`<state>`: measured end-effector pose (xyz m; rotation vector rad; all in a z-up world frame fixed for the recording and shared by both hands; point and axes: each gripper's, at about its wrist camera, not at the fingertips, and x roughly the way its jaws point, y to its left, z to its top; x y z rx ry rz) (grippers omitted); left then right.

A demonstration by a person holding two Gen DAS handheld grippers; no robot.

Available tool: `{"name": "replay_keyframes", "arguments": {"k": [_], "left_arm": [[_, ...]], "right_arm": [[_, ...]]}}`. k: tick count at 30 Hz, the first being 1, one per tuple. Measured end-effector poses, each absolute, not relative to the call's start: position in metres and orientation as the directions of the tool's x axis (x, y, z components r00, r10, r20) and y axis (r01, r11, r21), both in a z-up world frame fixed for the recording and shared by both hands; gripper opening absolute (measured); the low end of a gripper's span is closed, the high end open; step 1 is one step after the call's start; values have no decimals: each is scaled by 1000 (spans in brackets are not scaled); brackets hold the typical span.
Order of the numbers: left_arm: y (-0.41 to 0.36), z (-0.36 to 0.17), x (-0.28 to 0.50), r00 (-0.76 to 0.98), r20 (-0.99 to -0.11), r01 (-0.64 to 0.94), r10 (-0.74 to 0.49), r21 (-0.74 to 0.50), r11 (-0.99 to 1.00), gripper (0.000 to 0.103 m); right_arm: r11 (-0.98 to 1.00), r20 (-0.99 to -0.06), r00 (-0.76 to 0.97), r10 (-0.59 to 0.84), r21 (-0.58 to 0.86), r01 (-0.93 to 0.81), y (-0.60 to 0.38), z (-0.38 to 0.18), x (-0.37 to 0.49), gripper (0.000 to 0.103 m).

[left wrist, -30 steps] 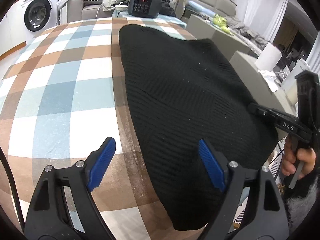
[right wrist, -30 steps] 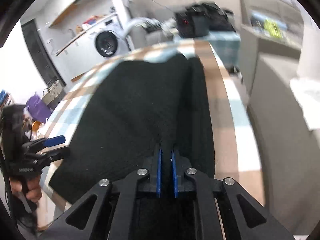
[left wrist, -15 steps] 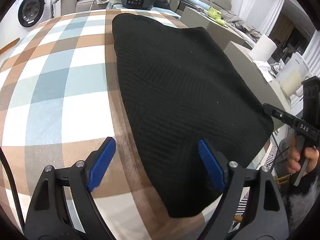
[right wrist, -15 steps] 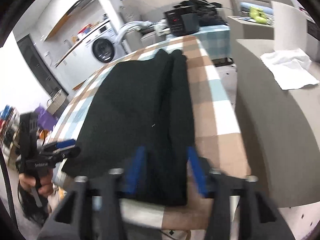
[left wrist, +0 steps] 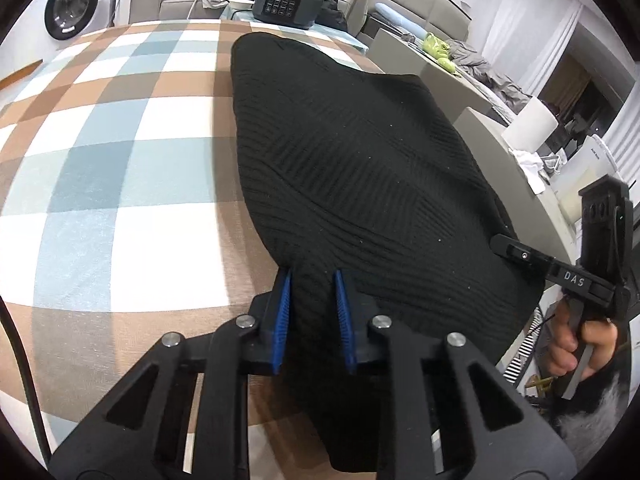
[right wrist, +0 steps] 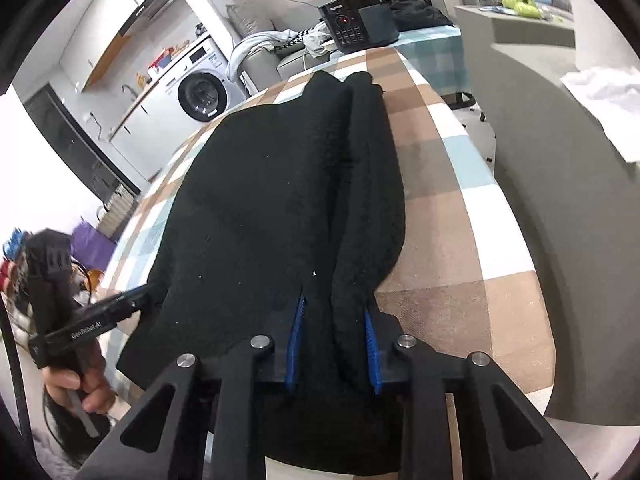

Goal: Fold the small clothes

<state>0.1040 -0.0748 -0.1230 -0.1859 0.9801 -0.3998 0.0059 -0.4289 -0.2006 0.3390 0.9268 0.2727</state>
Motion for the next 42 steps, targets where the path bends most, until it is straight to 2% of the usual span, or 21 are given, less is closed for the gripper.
{"name": "replay_keyframes", "arguments": {"k": [14, 18, 22, 27, 31, 34, 36, 38, 42], "left_arm": [[23, -119, 113, 570, -775, 60, -274, -293, 954, 19], [44, -118, 126, 585, -778, 33, -228, -258, 965, 19], [60, -120, 136, 585, -777, 23, -234, -272, 962, 19], [63, -118, 125, 586, -773, 13, -241, -288, 958, 20], [63, -110, 107, 590, -776, 15, -226, -269, 963, 20], [61, -102, 92, 604, -762, 45, -234, -261, 964, 29], [57, -97, 85, 617, -749, 67, -242, -256, 964, 51], [52, -92, 78, 634, -732, 93, -250, -248, 964, 61], [39, -92, 72, 616, -740, 137, -269, -235, 962, 64]], "right_arm": [[892, -727, 524, 443, 416, -176, -333, -201, 53, 25], [896, -731, 525, 436, 407, -178, -313, -200, 70, 25], [883, -716, 535, 449, 447, -143, -314, -202, 82, 26], [862, -692, 548, 471, 493, -119, -337, -198, 66, 34], [861, -662, 582, 472, 489, -141, -346, -186, 45, 36], [846, -627, 593, 505, 496, -196, -349, -178, 24, 36], [851, -634, 584, 507, 474, -225, -346, -178, 15, 36], [851, -642, 568, 516, 459, -254, -341, -181, 12, 36], [857, -655, 552, 515, 412, -311, -327, -179, 14, 36]]}}
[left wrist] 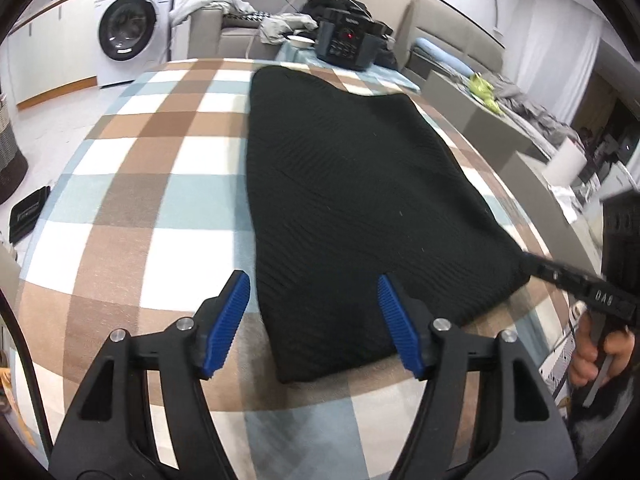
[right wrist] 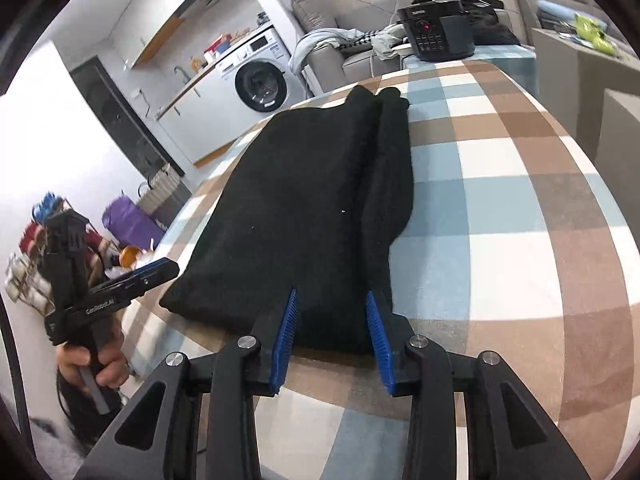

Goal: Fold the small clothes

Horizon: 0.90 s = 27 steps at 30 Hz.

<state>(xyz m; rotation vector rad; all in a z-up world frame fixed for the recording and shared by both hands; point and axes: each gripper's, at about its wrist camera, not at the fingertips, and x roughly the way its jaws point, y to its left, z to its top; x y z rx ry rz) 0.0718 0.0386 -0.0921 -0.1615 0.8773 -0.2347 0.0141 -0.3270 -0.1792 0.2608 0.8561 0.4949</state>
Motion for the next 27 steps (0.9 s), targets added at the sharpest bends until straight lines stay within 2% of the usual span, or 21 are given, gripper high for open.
{"name": "replay_keyframes", "arguments": {"k": [5, 7, 8, 11, 13, 16, 18, 19, 21, 23, 27], "left_arm": [[31, -101, 69, 587, -761, 147, -275, -234, 961, 64], [31, -103, 69, 588, -762, 146, -271, -229, 962, 64], [30, -104, 69, 587, -764, 145, -268, -227, 963, 64], [31, -104, 70, 587, -763, 148, -271, -229, 962, 64], [30, -107, 70, 586, -764, 149, -271, -228, 962, 65], [29, -111, 72, 576, -774, 147, -263, -219, 965, 66], [29, -114, 72, 568, -782, 145, -255, -210, 967, 66], [29, -115, 72, 569, -782, 143, -253, -209, 967, 66], [29, -114, 72, 571, -781, 142, -252, -208, 968, 66], [29, -111, 71, 578, -777, 143, -250, -206, 968, 66], [26, -109, 69, 580, -773, 151, -255, -205, 967, 66]], "right_arm": [[863, -695, 515, 502, 361, -353, -312, -186, 30, 35], [861, -684, 526, 506, 360, -360, -312, -189, 32, 19], [854, -675, 528, 515, 356, -379, -311, -186, 31, 8], [833, -607, 575, 549, 343, -434, -309, -166, 24, 6], [840, -613, 580, 537, 329, -430, -311, -161, 29, 6], [899, -702, 568, 430, 271, -344, -313, -181, 43, 6], [911, -716, 565, 410, 290, -294, -317, -188, 44, 7], [911, -712, 569, 411, 304, -278, -320, -187, 42, 9], [922, -712, 585, 388, 310, -233, -326, -182, 35, 20], [918, -698, 604, 384, 361, -167, -338, -179, 23, 26], [873, -667, 593, 452, 469, -138, -344, -180, -1, 31]]}}
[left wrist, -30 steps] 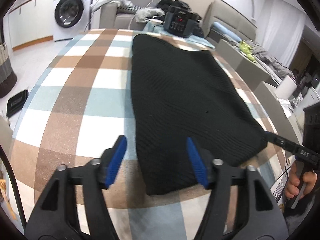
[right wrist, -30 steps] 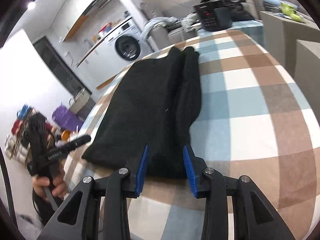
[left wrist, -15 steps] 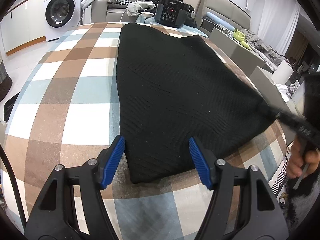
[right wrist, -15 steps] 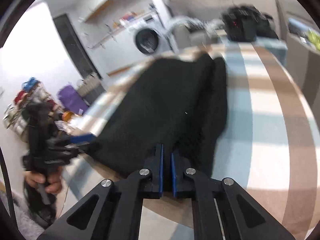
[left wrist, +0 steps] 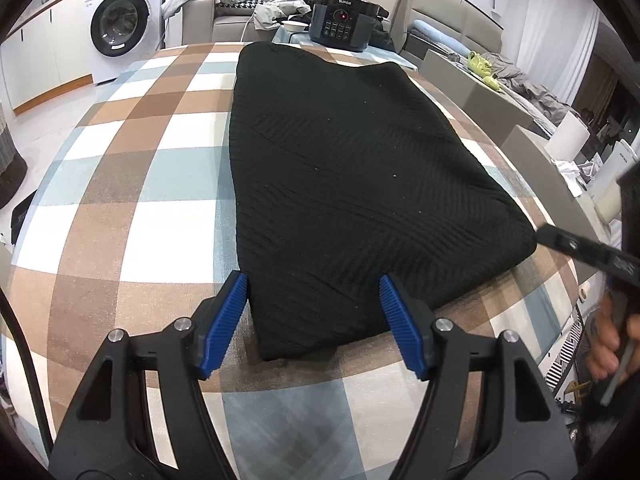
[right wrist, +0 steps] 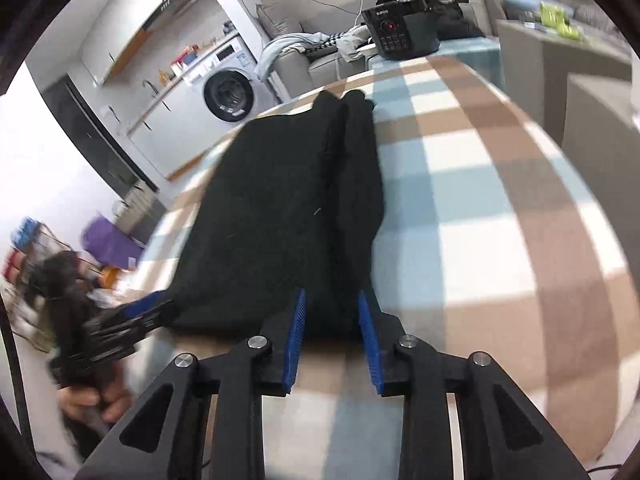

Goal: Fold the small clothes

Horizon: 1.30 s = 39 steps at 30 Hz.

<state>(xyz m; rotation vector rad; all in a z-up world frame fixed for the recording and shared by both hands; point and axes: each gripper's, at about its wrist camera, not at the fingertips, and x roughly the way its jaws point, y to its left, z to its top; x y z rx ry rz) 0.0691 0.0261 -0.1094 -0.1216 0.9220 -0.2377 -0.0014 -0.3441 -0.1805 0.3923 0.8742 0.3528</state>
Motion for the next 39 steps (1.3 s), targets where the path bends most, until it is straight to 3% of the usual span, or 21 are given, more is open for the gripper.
{"name": "replay_keyframes", "arguments": {"k": [5, 11, 14, 22, 24, 27, 29, 30, 38, 39], "left_arm": [[24, -110, 67, 580, -777, 152, -244, -191, 970, 66], [24, -109, 66, 576, -781, 148, -241, -190, 971, 66], [23, -109, 66, 576, -783, 150, -234, -180, 972, 66], [26, -110, 65, 562, -791, 153, -241, -187, 970, 66], [29, -106, 64, 567, -784, 161, -252, -194, 968, 66], [33, -100, 60, 550, -768, 221, -328, -245, 944, 67], [30, -100, 57, 531, -772, 262, -349, -242, 934, 69], [27, -101, 56, 528, -777, 275, -344, -226, 934, 69], [15, -101, 46, 543, -795, 325, -272, -100, 940, 69], [12, -103, 46, 545, -801, 322, -247, -73, 944, 69]], "right_arm": [[782, -631, 517, 579, 609, -133, -331, -192, -6, 33], [777, -621, 533, 575, 618, -118, -314, -194, 8, 32], [796, -647, 535, 543, 600, -82, -307, -197, 16, 16], [819, -679, 504, 534, 564, -106, -296, -201, 22, 11], [836, -682, 515, 518, 531, -137, -301, -190, 15, 13], [857, -666, 577, 473, 501, -123, -321, -178, 4, 27], [851, -663, 590, 460, 519, -80, -334, -181, 4, 29], [858, -678, 590, 438, 511, -51, -339, -185, 6, 35], [888, -708, 572, 415, 451, -87, -327, -193, 16, 35], [896, -715, 569, 406, 434, -95, -328, -193, 16, 32]]}}
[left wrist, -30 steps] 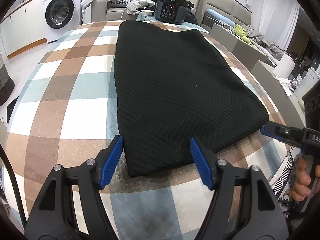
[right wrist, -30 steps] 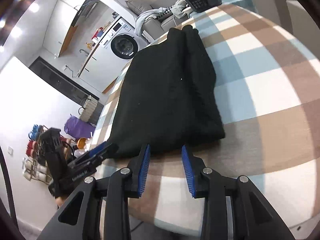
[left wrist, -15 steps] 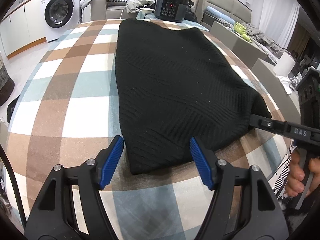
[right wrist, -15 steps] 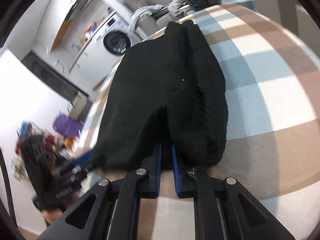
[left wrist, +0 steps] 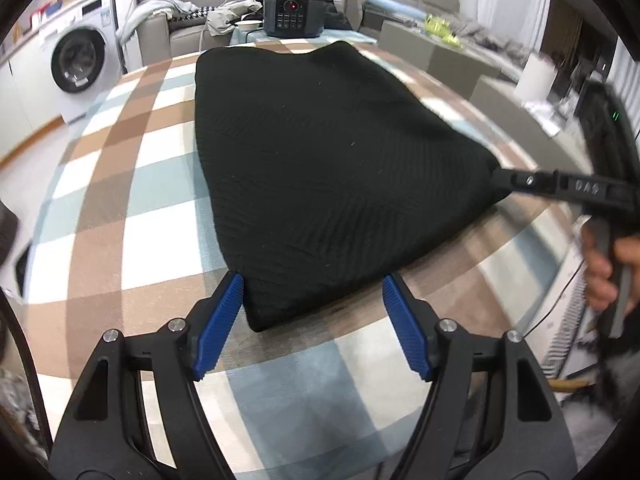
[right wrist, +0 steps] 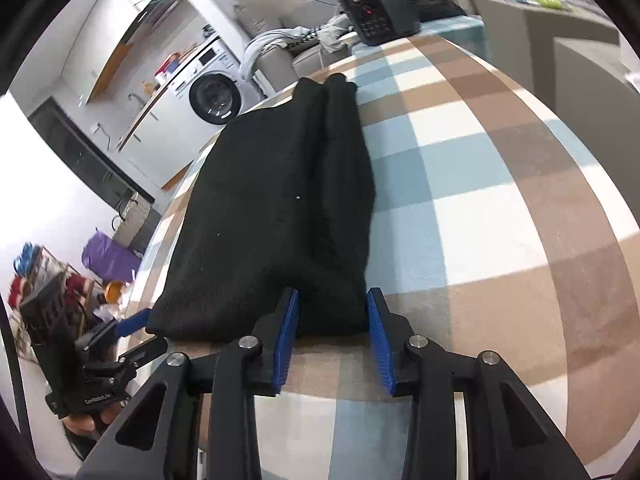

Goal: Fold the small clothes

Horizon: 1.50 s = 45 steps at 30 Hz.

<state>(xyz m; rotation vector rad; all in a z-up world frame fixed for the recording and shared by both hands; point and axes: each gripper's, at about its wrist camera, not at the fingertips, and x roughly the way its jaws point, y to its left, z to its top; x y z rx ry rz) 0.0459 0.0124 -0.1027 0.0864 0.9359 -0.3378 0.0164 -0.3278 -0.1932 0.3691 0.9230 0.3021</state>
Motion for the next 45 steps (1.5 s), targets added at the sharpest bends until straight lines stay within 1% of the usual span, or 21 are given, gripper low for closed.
{"name": "replay_keyframes", "arguments": {"k": [2, 4, 7, 9, 12, 18, 20, 22, 24, 25, 26, 27, 28, 29, 30, 31, 33, 37, 40, 42, 45], "left_arm": [[9, -107, 49, 540, -816, 309, -206, -35, 950, 69], [10, -111, 53, 543, -822, 284, -171, -12, 959, 68], [21, -112, 65, 545, -814, 244, -202, -76, 967, 67], [27, -110, 74, 552, -811, 214, -194, -87, 973, 67], [32, -106, 87, 575, -797, 203, -186, -81, 976, 67], [31, -101, 114, 601, -786, 202, -147, -28, 979, 67], [33, -101, 120, 600, -787, 193, -146, -35, 981, 67], [35, -102, 118, 600, -785, 183, -152, -50, 982, 67], [36, -104, 112, 601, -786, 181, -147, -46, 983, 67], [37, -104, 108, 606, -783, 177, -142, -41, 983, 67], [39, -103, 104, 616, -776, 170, -137, -39, 985, 68], [40, -102, 98, 627, -768, 165, -134, -38, 986, 72], [43, -100, 92, 643, -756, 155, -127, -35, 987, 76], [46, -98, 88, 662, -740, 142, -118, -31, 989, 85], [48, -96, 83, 681, -724, 132, -114, -32, 991, 89], [52, -93, 78, 702, -703, 123, -115, -39, 992, 90], [58, -88, 71, 743, -661, 91, -106, -57, 994, 101], [63, -79, 59, 804, -586, 70, -102, -77, 995, 102], [62, -76, 55, 820, -563, 73, -102, -75, 995, 102], [61, -76, 53, 828, -552, 71, -100, -74, 995, 102], [61, -76, 49, 839, -531, 76, -123, -109, 991, 102]], "right_arm": [[902, -723, 563, 401, 418, -107, -323, -198, 20, 28], [902, -723, 563, 400, 418, -104, -322, -201, 22, 27], [896, -718, 560, 413, 429, -110, -320, -203, 28, 27], [896, -718, 556, 419, 428, -121, -317, -203, 32, 26], [902, -719, 560, 410, 413, -131, -313, -203, 42, 26], [914, -731, 563, 385, 389, -120, -306, -200, 61, 26], [919, -735, 561, 380, 367, -142, -305, -198, 60, 27], [922, -737, 559, 380, 348, -168, -306, -195, 57, 33], [924, -728, 570, 381, 326, -202, -310, -190, 52, 55], [925, -720, 581, 378, 314, -213, -313, -187, 49, 62], [926, -715, 589, 376, 306, -220, -315, -185, 49, 77], [927, -702, 606, 374, 294, -231, -318, -182, 46, 90], [929, -682, 631, 371, 282, -241, -321, -177, 42, 94], [929, -662, 653, 369, 270, -252, -322, -173, 39, 99], [929, -644, 669, 370, 262, -261, -323, -170, 37, 102], [929, -624, 689, 369, 254, -268, -324, -167, 34, 102], [934, -592, 722, 357, 234, -271, -325, -163, 29, 103], [920, -554, 735, 391, 242, -307, -321, -162, 23, 103], [912, -519, 750, 409, 220, -345, -315, -162, 16, 103], [914, -513, 758, 404, 197, -354, -311, -164, 12, 103], [907, -499, 760, 416, 177, -381, -306, -164, 6, 103]]}}
